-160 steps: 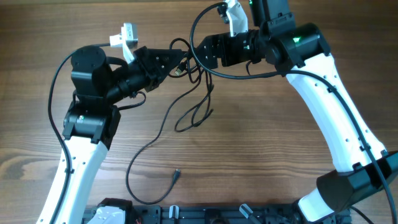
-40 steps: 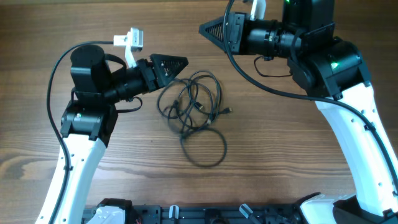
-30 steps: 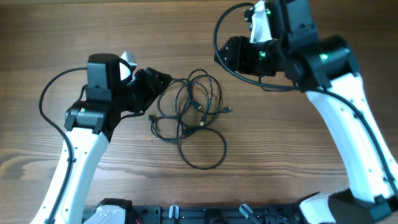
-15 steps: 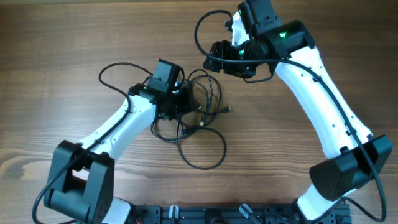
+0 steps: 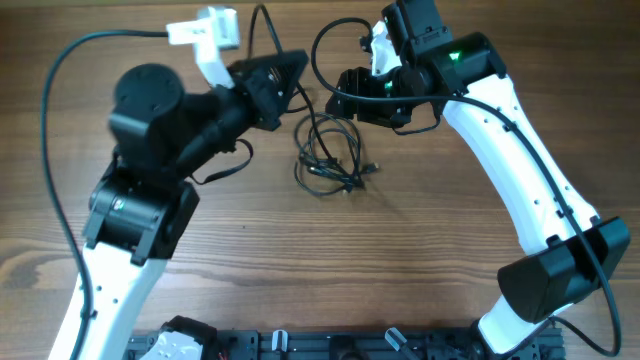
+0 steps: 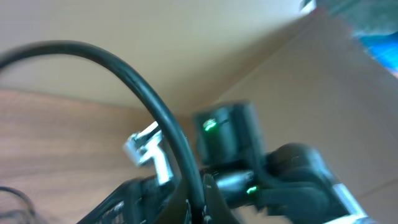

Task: Untangle cables

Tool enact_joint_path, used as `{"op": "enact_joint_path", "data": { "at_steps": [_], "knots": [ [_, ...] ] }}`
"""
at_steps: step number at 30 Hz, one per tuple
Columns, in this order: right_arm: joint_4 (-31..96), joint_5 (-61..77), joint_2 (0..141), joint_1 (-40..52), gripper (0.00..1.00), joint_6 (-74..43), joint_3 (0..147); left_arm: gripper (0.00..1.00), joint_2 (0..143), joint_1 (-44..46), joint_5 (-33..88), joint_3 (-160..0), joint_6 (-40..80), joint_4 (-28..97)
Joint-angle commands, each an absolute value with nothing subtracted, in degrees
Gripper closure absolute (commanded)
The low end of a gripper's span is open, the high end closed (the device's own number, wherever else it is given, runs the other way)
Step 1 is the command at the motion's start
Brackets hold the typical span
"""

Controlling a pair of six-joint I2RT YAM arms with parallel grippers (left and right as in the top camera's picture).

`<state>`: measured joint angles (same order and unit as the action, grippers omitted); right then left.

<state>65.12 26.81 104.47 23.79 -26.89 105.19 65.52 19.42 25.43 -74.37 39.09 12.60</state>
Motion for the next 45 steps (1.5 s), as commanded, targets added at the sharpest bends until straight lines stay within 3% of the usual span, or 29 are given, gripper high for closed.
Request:
{"op": "enact_joint_path", "data": {
  "at_steps": [1, 5, 9, 12, 14, 18, 24, 30, 32, 34, 37, 41, 45],
  "knots": [
    [65.01, 28.38, 104.68, 23.77, 0.32, -25.80, 105.32, 0.96, 64.64, 17.19, 25.93, -74.72, 46.68, 5.28],
    [65.45, 26.41, 104.68, 23.77, 0.29, -25.52, 105.32, 0.96, 64.60, 11.53, 25.93, -74.72, 58.78, -8.69],
    [65.23, 26.44, 104.68, 23.77, 0.19, -24.77, 105.32, 0.96, 64.60, 5.48, 25.93, -74.72, 72.84, -19.11],
    [65.19, 26.41, 104.71, 23.81, 0.14, -21.89, 105.32, 0.96, 64.60, 4.16, 23.73, -74.72, 73.97, -24.29],
    [64.79, 26.33, 104.71, 23.81, 0.00, -22.52, 105.32, 0.96, 64.66, 2.50, 23.33, -74.70, 73.76, -22.79],
    [65.12, 25.61, 104.71, 23.81, 0.00, -24.18, 105.32, 0.96, 66.67, 0.25, 26.00, -74.70, 72.25, -10.41],
    [65.17, 23.77, 104.71, 23.81, 0.00, -24.56, 105.30, 0.96, 67.92, 0.25, 28.71, -74.70, 72.44, -18.63],
    [64.99, 23.53, 104.71, 23.81, 0.00, -24.60, 105.30, 0.96, 68.05, 0.14, 27.70, -74.70, 60.42, -11.33],
    [65.01, 23.55, 104.71, 23.81, 0.00, -24.64, 105.30, 0.96, 68.05, 0.14, 22.57, -74.70, 51.99, -6.72],
    [65.04, 23.51, 104.71, 23.81, 0.00, -25.41, 105.32, 0.96, 68.05, 0.10, 10.07, -74.70, 44.93, -0.12],
    [65.01, 22.52, 104.71, 23.81, 0.00, -25.45, 105.32, 0.96, 68.16, -0.19, -0.27, -74.70, 42.39, 3.86],
    [64.53, 21.80, 104.71, 23.81, 0.00, -25.50, 105.30, 0.96, 68.14, -0.97, 14.04, -74.70, 42.70, -4.40],
    [63.37, 29.26, 104.71, 23.81, 0.01, -19.14, 105.32, 0.96, 68.16, -0.97, 20.14, -74.70, 57.71, -15.46]
  ]
}}
